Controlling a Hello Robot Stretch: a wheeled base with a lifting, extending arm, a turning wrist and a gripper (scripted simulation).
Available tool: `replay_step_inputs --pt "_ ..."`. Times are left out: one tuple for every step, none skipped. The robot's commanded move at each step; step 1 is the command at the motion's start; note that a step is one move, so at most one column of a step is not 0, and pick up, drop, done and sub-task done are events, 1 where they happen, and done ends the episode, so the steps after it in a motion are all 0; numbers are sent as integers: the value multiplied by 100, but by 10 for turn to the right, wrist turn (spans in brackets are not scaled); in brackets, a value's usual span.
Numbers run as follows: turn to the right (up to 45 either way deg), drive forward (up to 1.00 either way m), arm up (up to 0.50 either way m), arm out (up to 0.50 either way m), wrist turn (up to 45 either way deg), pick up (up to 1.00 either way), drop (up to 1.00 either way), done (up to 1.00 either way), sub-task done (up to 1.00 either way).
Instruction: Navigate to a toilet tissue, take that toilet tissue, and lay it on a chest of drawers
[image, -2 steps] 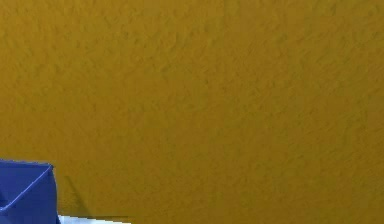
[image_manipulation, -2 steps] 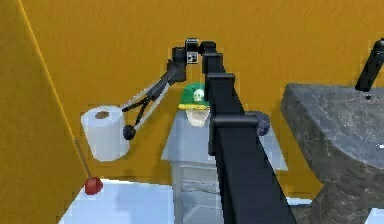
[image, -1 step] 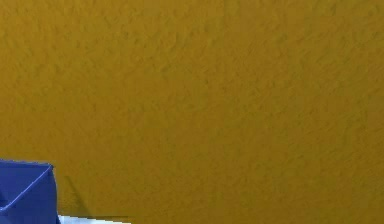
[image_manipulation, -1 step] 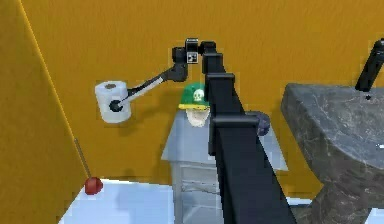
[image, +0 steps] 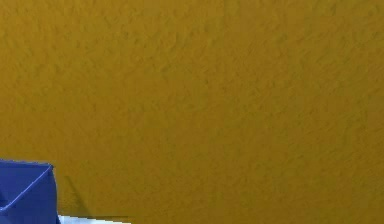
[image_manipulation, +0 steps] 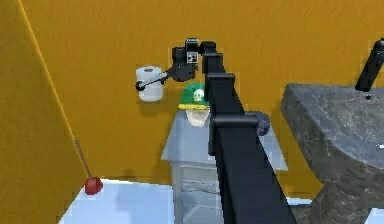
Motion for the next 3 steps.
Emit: replay_step_inputs --pt "0 0 0 0 450 0 0 0 0" --pt "0 0 0 0 360 0 0 0 0" --pt "0 0 -30 0 0 0 0 0 0"
